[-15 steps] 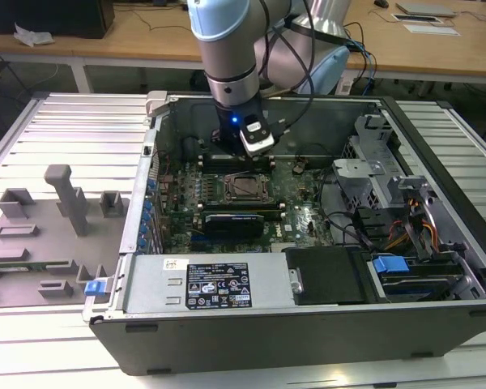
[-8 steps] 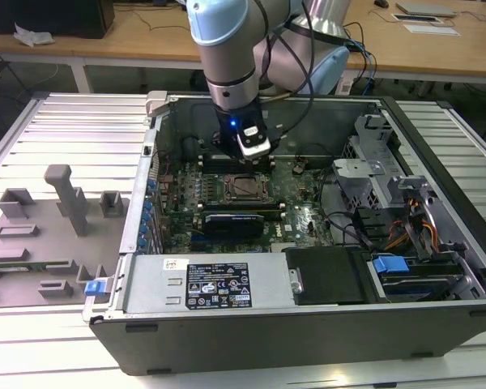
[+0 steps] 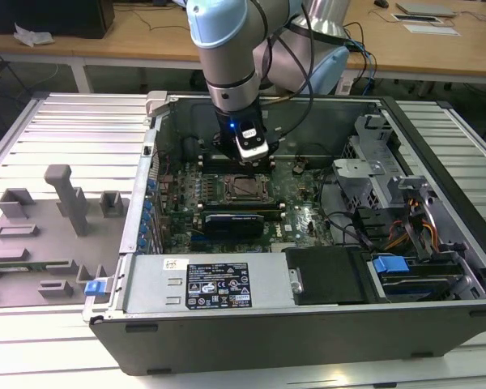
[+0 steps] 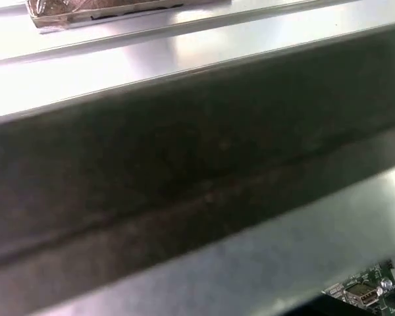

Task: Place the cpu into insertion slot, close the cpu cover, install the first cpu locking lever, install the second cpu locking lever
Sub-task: 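Install the first cpu locking lever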

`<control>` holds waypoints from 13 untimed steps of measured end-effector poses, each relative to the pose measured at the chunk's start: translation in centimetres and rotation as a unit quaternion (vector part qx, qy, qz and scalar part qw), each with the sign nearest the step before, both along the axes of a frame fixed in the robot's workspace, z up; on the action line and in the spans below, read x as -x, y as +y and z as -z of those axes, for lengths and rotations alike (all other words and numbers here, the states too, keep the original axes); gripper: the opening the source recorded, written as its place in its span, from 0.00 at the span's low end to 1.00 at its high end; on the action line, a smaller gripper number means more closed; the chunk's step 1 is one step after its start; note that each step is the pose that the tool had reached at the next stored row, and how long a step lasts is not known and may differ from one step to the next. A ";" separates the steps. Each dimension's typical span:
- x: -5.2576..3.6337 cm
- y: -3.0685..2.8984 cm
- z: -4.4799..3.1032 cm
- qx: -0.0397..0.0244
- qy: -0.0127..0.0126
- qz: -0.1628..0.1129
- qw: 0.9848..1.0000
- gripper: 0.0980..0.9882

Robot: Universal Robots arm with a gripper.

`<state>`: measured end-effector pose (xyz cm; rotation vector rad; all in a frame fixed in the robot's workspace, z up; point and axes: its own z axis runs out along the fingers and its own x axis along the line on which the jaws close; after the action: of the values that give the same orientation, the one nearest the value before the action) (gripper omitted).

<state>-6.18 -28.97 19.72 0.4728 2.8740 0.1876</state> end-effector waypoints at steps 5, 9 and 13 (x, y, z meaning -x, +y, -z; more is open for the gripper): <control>-0.01 0.02 -0.27 0.000 0.000 0.000 1.000 0.01; 0.00 0.02 -1.25 0.003 0.000 0.000 1.000 0.01; -0.01 0.02 -2.04 0.007 0.000 0.000 1.000 0.01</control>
<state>-6.17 -28.95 21.76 0.4700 2.8731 0.1660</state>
